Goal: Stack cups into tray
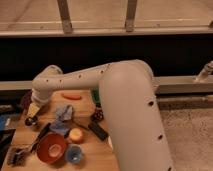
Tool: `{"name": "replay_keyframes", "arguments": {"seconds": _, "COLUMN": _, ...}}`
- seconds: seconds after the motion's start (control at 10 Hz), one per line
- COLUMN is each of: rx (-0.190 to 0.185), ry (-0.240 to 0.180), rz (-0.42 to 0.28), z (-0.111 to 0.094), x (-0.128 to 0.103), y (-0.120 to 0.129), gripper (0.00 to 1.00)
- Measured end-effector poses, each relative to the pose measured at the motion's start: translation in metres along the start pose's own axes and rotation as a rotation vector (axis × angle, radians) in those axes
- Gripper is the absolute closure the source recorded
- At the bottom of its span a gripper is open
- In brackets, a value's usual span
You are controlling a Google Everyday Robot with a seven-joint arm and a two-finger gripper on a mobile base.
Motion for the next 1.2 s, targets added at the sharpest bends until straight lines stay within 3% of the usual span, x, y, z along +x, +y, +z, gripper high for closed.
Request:
{"name": "replay_keyframes", "arguments": {"seconds": 0.5, "rx": -0.018, "ry": 0.055, "rz": -0.001, "z": 0.036, "x": 0.002, "y": 0.004, "gripper": 0.28}}
{"name": "replay_keyframes", "arguments": {"seconds": 0.8, "rx": -0.015, "ry": 0.034, "rz": 0.014, "z": 0.039, "x": 0.007, "y": 0.002, "gripper": 0.28}}
{"name": "replay_keyframes", "arguments": {"seconds": 1.2, "rx": -0.017, "ry": 0.039, "rz": 0.015, "z": 0.04, "x": 0.007, "y": 0.004, "gripper": 0.28}}
